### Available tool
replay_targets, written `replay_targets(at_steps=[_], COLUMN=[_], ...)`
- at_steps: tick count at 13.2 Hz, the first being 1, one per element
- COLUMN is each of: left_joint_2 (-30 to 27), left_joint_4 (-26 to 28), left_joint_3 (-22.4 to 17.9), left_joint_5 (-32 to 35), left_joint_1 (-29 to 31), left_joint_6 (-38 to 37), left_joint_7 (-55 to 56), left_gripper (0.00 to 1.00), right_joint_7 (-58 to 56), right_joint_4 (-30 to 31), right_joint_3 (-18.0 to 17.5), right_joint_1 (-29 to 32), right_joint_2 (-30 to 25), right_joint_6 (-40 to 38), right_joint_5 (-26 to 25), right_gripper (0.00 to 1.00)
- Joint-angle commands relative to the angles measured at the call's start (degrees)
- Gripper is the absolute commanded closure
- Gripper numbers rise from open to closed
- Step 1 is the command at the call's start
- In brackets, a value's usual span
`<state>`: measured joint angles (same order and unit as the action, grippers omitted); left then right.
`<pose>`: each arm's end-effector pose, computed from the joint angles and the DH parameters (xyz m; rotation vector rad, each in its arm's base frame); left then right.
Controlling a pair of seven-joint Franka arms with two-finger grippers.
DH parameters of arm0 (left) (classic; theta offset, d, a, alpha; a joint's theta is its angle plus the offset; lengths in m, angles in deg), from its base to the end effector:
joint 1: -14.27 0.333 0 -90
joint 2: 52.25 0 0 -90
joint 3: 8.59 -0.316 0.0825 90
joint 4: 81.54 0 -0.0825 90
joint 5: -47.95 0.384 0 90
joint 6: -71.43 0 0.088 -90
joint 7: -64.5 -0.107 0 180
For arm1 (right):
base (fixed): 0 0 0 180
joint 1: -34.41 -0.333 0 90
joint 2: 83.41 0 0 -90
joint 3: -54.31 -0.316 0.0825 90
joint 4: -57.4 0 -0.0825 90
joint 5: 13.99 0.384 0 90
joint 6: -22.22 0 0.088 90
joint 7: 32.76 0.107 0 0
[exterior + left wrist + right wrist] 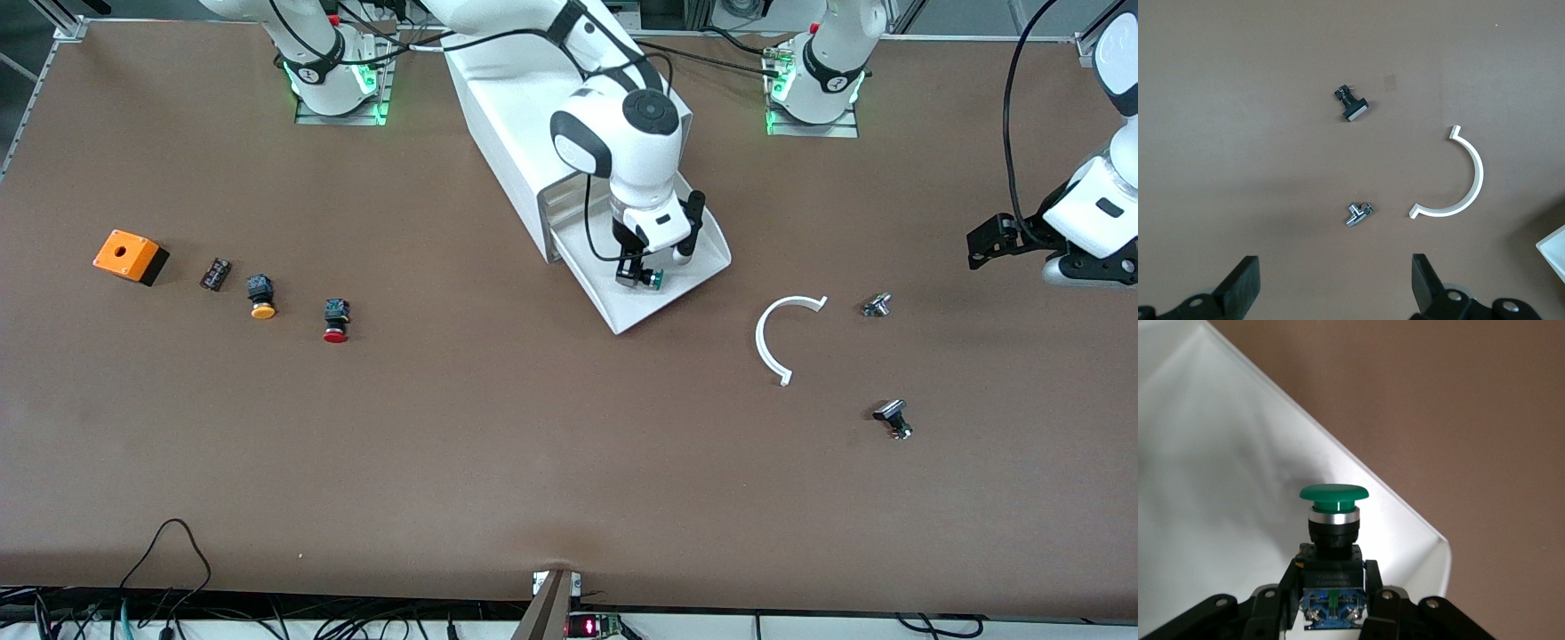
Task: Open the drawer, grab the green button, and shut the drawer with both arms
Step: 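Lift the green button out of the drawer with the right gripper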
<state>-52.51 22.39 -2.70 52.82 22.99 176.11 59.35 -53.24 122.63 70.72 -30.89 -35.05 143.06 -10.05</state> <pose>0.5626 0.0346 0.5336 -3.0562 0.0937 -0.0180 0.4532 0.6313 0.3239 2.4204 1.8187 0.2842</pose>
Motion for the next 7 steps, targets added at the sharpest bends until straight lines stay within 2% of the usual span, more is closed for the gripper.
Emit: replay_targets(at_steps=[1,4,7], left_joint_2=[-0.27,-0.18,-0.18], left_joint_4=[0.57,0.57,0.57], left_joint_3=[0.10,0.10,0.10], left_joint_5=[0.84,0.93,0.93], left_joint_1=[-0.01,-0.01,-0.10], left_joint_6=[-0.35,-0.35,-0.35], left_joint_7=[-0.21,-0.29,-0.21], left_gripper=[0.00,0.00,0.00], right_joint_7=[0.53,0.53,0.44], right_joint_4=[0.78,1.22,4.81], right_joint_3=[1.34,2.48,2.58], right_joint_1=[0.52,3.07,6.58], right_joint_2=[-5.89,-10.46,-14.25], right_joint_6=[-3.49,-6.31,-7.63], right_joint_5=[0.01,0.10,0.27], right_gripper=[0.76,0.76,0.76])
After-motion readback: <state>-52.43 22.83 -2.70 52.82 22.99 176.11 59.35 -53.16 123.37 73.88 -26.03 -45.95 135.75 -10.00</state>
